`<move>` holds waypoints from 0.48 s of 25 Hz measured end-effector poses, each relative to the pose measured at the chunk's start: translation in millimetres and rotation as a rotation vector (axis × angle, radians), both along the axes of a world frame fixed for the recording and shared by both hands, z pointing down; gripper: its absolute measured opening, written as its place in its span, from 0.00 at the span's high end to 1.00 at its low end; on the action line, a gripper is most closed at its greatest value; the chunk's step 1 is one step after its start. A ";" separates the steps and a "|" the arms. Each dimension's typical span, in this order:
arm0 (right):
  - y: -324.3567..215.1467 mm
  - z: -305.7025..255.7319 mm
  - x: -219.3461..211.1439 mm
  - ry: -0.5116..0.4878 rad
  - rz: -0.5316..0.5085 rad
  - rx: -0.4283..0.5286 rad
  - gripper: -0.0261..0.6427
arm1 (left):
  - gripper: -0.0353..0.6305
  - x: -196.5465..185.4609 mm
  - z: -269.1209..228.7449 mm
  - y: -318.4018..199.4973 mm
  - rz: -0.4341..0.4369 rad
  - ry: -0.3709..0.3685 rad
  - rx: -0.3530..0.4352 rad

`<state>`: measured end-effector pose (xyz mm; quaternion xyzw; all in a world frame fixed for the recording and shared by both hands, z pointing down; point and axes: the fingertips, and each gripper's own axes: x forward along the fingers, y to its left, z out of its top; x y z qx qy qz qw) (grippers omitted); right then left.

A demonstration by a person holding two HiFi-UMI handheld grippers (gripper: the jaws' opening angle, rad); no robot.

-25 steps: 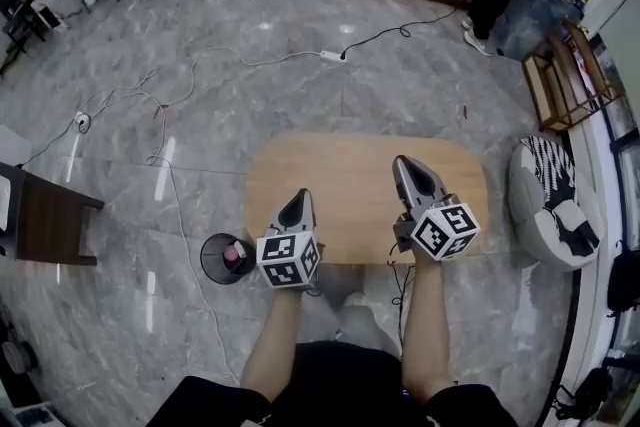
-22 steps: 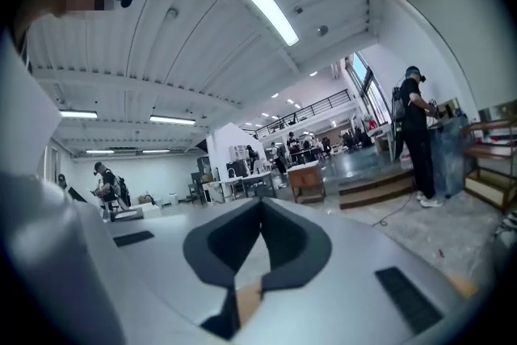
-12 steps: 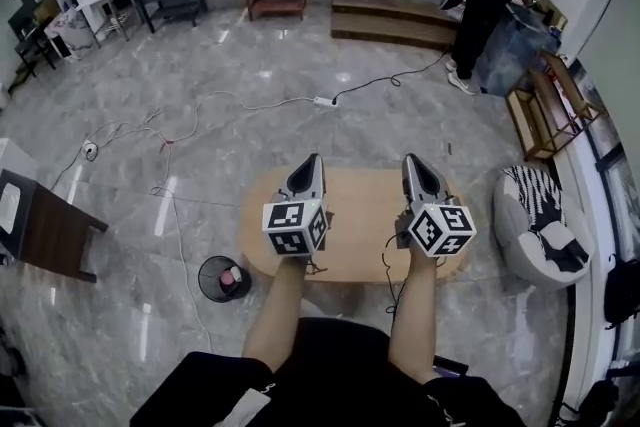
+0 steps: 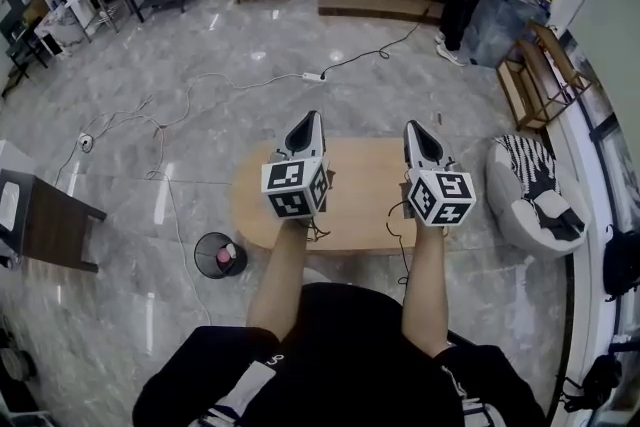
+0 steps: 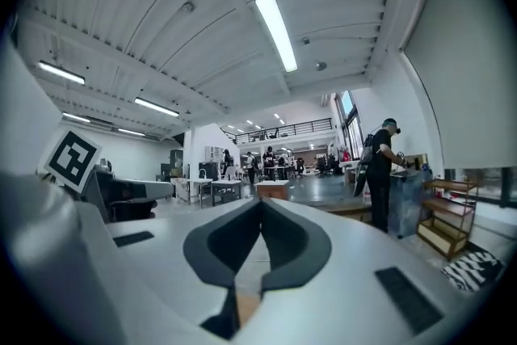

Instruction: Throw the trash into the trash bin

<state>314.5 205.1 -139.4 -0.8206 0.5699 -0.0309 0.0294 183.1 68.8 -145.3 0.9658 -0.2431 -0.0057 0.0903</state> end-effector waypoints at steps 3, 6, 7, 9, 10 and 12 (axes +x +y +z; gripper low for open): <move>12.5 1.4 0.3 0.023 0.011 -0.013 0.94 | 0.94 3.6 2.5 11.5 0.009 -0.006 -0.002; 21.8 2.4 3.1 0.031 0.014 -0.014 0.94 | 0.94 9.2 4.0 21.5 0.018 -0.008 0.001; 24.2 1.9 5.2 0.033 0.016 -0.013 0.94 | 0.94 12.3 3.2 24.4 0.022 -0.007 0.005; 28.2 1.0 9.1 0.038 0.020 -0.011 0.94 | 0.94 18.2 1.1 29.8 0.030 -0.006 0.012; 30.5 0.4 10.8 0.040 0.022 -0.010 0.94 | 0.94 21.1 0.4 32.7 0.035 -0.005 0.014; 34.6 -2.1 13.7 0.045 0.027 -0.008 0.94 | 0.94 26.1 -1.5 37.9 0.046 -0.003 0.017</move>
